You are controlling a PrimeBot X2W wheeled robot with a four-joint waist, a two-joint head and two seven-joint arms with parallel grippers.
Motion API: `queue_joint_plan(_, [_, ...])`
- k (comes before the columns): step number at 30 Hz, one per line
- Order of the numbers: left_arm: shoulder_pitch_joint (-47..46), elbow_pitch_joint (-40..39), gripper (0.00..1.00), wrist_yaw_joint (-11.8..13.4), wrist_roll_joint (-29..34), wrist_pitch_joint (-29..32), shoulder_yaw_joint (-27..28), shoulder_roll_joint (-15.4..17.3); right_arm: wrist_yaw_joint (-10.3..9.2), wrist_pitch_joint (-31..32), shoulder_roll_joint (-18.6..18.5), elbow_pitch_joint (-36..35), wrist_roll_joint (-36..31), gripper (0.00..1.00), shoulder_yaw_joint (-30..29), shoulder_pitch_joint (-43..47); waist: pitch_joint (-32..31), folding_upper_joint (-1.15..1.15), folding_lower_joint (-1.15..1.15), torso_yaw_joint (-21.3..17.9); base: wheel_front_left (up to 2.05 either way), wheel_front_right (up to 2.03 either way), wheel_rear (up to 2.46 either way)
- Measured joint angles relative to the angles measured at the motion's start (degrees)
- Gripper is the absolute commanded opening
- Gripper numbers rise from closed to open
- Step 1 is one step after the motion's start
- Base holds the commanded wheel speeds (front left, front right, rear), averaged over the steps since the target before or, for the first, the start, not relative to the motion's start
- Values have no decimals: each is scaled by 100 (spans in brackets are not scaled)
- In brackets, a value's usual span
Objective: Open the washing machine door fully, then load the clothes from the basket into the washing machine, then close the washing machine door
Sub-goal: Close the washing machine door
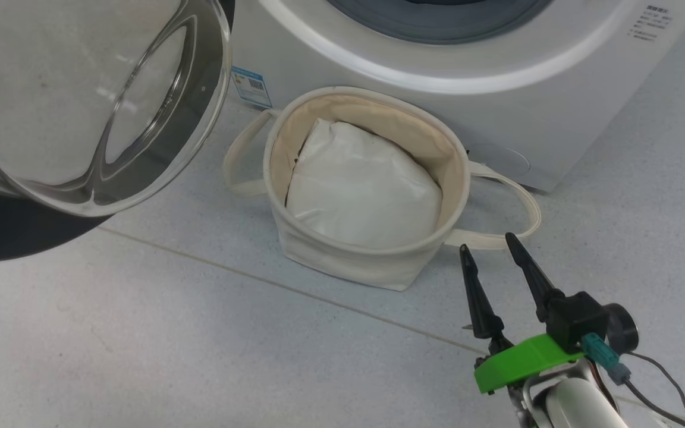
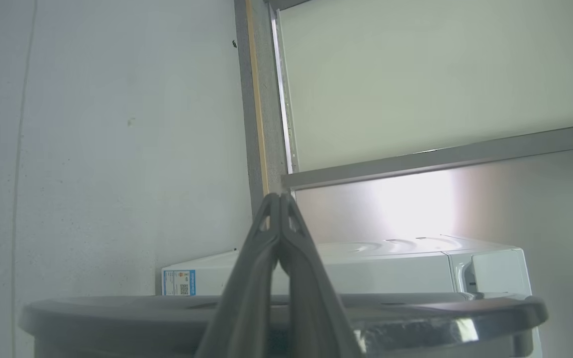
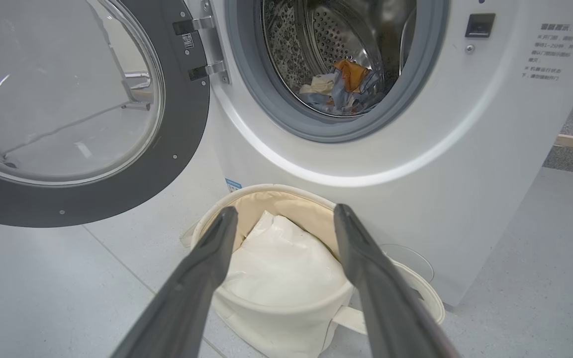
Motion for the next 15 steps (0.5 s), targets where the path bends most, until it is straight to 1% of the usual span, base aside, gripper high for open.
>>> queue_joint_plan(5, [-136, 85, 0, -105, -2, 365, -144, -75, 0, 0, -1, -1, -1, 100, 2, 16, -19, 0, 0, -53, 0, 0, 0])
queue_joint_plan(10, [-141, 144, 0, -152, 0, 676, -187, -29, 0, 0, 0, -3, -1, 100, -4, 16, -4, 0, 0, -97, 0, 0, 0])
queue_joint_plan(15, [-141, 148, 0, -194, 49, 1255, -408, -54, 0, 0, 8, 4, 0, 100, -21, 31, -71, 0, 0, -81, 0, 0, 0])
